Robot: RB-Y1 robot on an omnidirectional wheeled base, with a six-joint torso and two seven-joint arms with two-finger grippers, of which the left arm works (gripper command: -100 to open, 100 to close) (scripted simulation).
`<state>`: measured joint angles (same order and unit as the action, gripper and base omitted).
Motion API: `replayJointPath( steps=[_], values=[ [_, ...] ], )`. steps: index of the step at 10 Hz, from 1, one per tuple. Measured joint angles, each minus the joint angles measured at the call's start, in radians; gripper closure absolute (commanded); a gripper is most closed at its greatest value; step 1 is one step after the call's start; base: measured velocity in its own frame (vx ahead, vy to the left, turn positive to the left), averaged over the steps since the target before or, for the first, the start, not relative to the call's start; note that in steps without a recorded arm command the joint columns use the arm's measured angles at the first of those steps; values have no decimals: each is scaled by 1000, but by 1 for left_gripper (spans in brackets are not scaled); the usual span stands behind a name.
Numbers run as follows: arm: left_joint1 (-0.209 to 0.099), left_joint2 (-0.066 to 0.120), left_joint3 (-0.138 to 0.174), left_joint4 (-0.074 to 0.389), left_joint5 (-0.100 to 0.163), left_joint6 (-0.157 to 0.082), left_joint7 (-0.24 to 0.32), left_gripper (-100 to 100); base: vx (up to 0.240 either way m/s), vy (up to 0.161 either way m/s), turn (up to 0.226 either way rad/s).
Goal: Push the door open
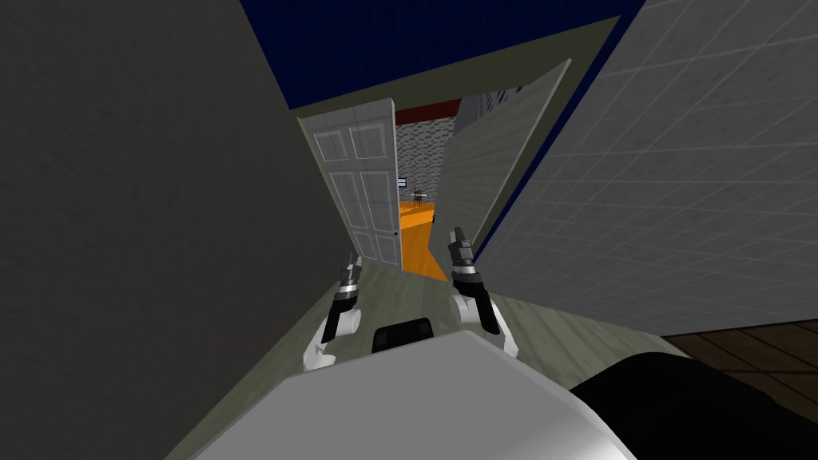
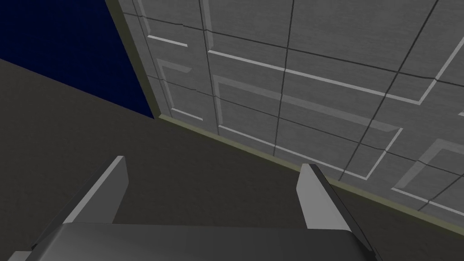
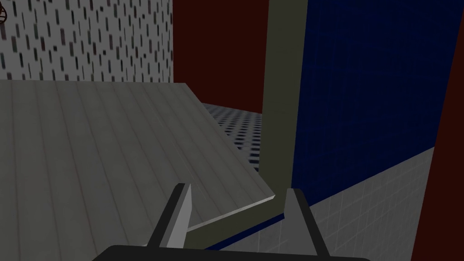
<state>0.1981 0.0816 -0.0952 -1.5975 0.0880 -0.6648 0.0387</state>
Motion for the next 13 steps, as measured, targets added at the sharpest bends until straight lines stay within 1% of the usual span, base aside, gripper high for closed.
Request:
replayJointPath(
  steps=[1, 2, 3, 4, 7, 10, 11, 12, 13],
  values=[
    [-9, 0, -4, 30, -1, -6, -2, -100, 97, 30, -53],
    [-19, 5, -5, 64, -1, -15, 0, -100, 101, 33, -83],
    [-30, 5, -9, 96, -2, -22, -2, -100, 108, 13, -70],
    [-39, 3, -12, 119, -3, -22, -5, -100, 100, 6, -51],
    [-75, 6, -18, 202, -4, -29, -8, -100, 92, 10, -79],
    [-113, 5, -25, 298, -5, -48, -11, -100, 105, 10, -64],
    [-130, 9, -24, 337, -3, -54, -9, -100, 98, 20, -61],
    [-135, 9, -27, 348, -4, -49, -9, -100, 90, 23, -73],
    [-149, 7, -30, 381, -4, -54, -11, -100, 102, 16, -76]
  ],
)
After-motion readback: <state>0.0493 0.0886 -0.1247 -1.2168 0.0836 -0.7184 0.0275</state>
